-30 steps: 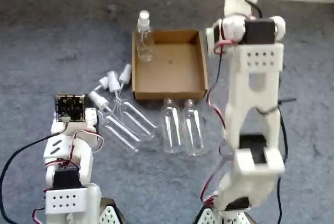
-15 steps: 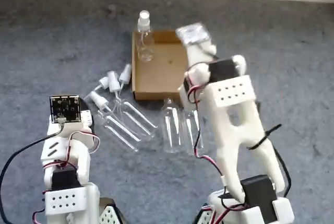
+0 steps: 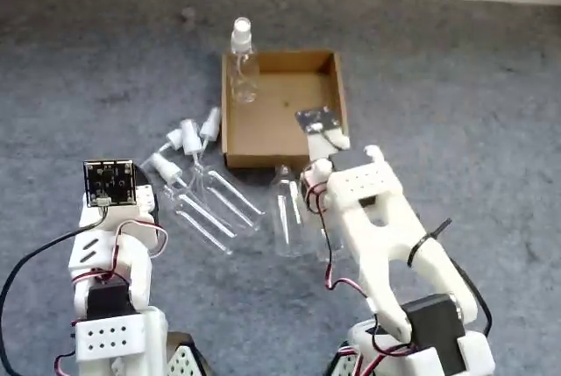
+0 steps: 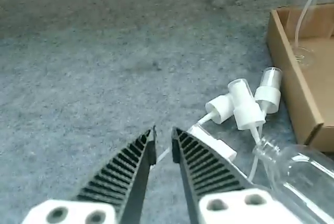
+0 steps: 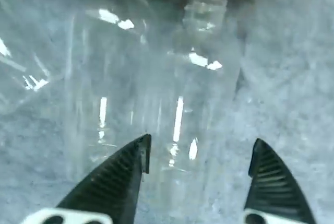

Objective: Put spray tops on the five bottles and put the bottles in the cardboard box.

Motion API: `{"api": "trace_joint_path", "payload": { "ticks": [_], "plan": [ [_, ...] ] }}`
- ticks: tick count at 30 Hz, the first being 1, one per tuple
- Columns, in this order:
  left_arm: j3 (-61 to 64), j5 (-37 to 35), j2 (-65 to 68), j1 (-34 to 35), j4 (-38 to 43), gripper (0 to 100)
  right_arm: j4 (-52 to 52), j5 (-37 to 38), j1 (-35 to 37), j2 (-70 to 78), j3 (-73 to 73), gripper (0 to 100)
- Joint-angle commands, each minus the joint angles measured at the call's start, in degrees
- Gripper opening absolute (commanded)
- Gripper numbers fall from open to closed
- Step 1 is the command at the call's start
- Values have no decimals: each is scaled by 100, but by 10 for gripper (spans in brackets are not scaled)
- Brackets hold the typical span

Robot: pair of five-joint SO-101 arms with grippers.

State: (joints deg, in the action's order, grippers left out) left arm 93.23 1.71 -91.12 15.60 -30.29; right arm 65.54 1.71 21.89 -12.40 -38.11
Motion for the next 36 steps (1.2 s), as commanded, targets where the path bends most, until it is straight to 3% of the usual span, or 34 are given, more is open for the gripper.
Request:
{"api": "trace_joint_path", "payload": {
  "ticks": [1, 4, 7, 15, 19, 21, 25, 30, 36],
  "plan": [
    [4, -9, -48, 48, 114, 18, -391, -9, 13, -242, -286, 260],
    [119, -9, -48, 40, 185, 18, -435, 0, -48, -242, -444, 238],
    [154, -9, -48, 40, 255, 18, -435, 290, -444, -251, -470, 146],
    [92, -9, -48, 31, 220, 18, -374, 1319, -2343, -303, -567, 3],
    [22, 422, -4, -171, 149, 18, -453, 1943, -2976, -303, -936, 5],
    [-365, 466, 13, -242, -387, 18, -593, 2031, -3169, -312, -1112, 5],
    [-1209, 501, 22, -286, -1398, 18, -1007, 2013, -3336, -312, -1341, 5],
    [-2290, 897, 110, -277, -1864, 18, -1525, 1996, -3310, -312, -1763, 5],
    [-4101, 923, 2220, -277, -2743, 18, -2466, 1653, -3169, -312, -2360, 5]
  ]
}}
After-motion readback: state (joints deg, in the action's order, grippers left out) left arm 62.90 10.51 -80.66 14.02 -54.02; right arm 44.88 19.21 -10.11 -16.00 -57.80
